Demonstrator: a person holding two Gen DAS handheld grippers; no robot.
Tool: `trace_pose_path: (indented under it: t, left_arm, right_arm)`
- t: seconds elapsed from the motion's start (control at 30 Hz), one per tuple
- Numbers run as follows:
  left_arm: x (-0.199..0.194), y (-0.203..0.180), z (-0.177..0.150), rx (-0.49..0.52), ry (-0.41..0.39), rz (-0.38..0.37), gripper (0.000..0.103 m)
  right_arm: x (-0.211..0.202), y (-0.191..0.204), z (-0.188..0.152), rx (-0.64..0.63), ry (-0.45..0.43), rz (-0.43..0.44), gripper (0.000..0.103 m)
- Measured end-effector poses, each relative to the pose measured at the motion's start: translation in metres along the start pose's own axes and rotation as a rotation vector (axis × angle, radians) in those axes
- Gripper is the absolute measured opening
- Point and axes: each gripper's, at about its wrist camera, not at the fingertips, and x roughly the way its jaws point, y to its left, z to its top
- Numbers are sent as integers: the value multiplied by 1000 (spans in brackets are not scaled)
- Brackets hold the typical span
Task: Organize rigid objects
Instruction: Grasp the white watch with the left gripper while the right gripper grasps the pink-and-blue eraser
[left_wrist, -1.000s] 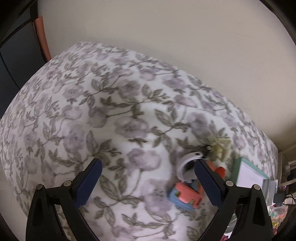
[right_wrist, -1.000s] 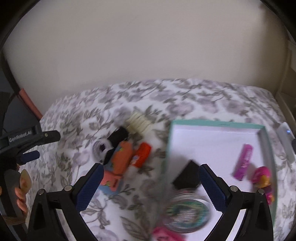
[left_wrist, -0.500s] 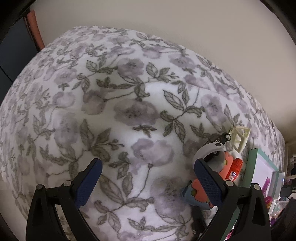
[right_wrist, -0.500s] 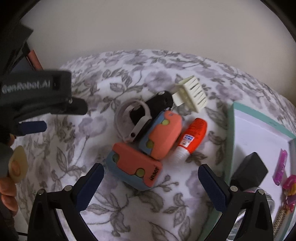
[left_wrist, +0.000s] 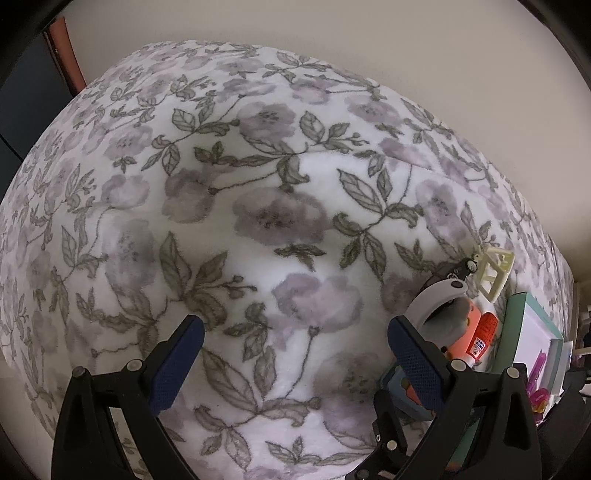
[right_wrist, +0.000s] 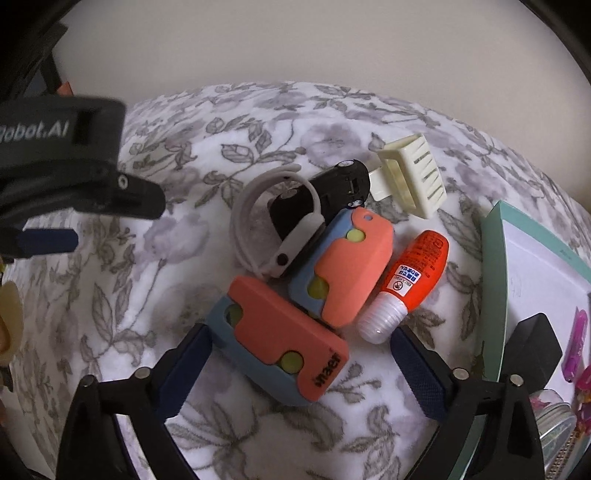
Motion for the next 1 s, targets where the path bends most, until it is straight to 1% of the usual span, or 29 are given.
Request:
trace_pose_path:
  t: [0.07, 0.13, 0.23, 0.27, 0.3, 0.4, 0.53, 0.6, 0.73, 0.77, 0.83, 0.87, 0.93, 0.97, 1.0]
  left_arm:
    - [1, -3, 0, 9, 2, -11, 100]
    - [2, -6, 0, 16, -3, -32, 100]
    - [2, -13, -1, 29, -19, -67, 100]
    - [3, -16, -2, 37, -25, -78, 100]
    - [4, -19, -2, 44, -30, -81, 100]
    - [8, -27, -4, 65, -50, -70, 100]
    - [15, -38, -8, 93, -58, -84, 100]
    - [18, -42, -9, 105, -68, -86, 100]
    - [20, -52, -13, 137, -90, -86, 99]
    - [20, -54, -13, 144, -95, -86, 97]
    - [21, -59, -15, 160, -107, -76, 82]
    - [22, -61, -15, 167, -107, -71, 72]
    - [25, -63, -17, 171, -108, -71, 64]
    - [26, -64, -17, 167, -110, -80, 55]
    - [26, -64, -18, 165, -111, -88, 50]
  right_arm:
    - [2, -2, 2, 10, 1, 1, 95]
    - [1, -3, 3, 5, 2, -9, 86]
    - [-4, -10, 4, 23, 7, -17, 76]
    - [-5, -12, 4, 25, 10, -15, 75]
    - [-6, -14, 4, 23, 13, -12, 74]
    - [-7, -22, 3, 34, 28, -1, 66]
    - [-10, -31, 3, 40, 38, -1, 52]
    - [-12, -36, 1, 50, 42, -2, 50]
    - [-13, -40, 0, 55, 48, 9, 50]
    - [-13, -41, 0, 57, 49, 11, 50]
    - [-13, -43, 0, 65, 52, 21, 50]
    - [-13, -43, 0, 67, 53, 23, 50]
    - [-13, -44, 0, 71, 58, 25, 50]
    - [-14, -44, -1, 73, 61, 27, 50]
    - [-14, -44, -1, 73, 64, 28, 50]
